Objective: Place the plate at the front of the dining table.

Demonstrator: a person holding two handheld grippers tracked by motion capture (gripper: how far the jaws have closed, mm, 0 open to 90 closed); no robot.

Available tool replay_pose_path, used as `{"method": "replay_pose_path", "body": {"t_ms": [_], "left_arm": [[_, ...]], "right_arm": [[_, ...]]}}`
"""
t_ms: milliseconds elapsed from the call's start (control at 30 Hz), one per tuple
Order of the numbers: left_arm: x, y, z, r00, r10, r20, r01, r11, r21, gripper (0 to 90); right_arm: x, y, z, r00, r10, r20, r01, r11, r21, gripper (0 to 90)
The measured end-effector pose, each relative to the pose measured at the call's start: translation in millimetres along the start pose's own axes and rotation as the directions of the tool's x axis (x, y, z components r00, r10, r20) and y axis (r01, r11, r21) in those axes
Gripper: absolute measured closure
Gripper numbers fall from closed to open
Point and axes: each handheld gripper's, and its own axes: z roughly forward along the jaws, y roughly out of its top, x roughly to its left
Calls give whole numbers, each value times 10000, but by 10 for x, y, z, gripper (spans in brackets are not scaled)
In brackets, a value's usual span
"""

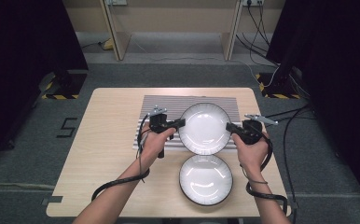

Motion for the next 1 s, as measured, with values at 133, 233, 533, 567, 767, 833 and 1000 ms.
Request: {"method": "replay_pose_path", "body": {"t_ms": [133,233,533,567,767,833,1000], "left_arm": [[-3,15,4,10000,13,-4,-13,10000,-34,847],[0,26,1,10000,25,4,-25,10000,-23,847],[20,66,3,10000,-10,-35,10,10000,-56,847],[23,71,3,10000,-38,-49,37,10000,-74,847],[36,94,8,10000,-30,-62,29,9999,-120,847],[39,99,7,10000,-35,-47,34,9999,-137,847],[46,112,14,10000,-43,-70,42,9999,-116,847]], "right_arm": [[4,21,-1,10000,-46,39,46,10000,-21,853],[5,29,0,10000,-72,20,72,10000,-49,853],[22,74,23,9999,-101,62,101,9999,-63,852],[24,80,26,9999,-102,57,103,9999,-71,852],[35,111,40,9999,-149,86,150,9998,-137,852],[38,118,40,9998,-168,106,169,9998,-123,852],[37,127,58,9998,-141,118,143,9998,-141,852]]}}
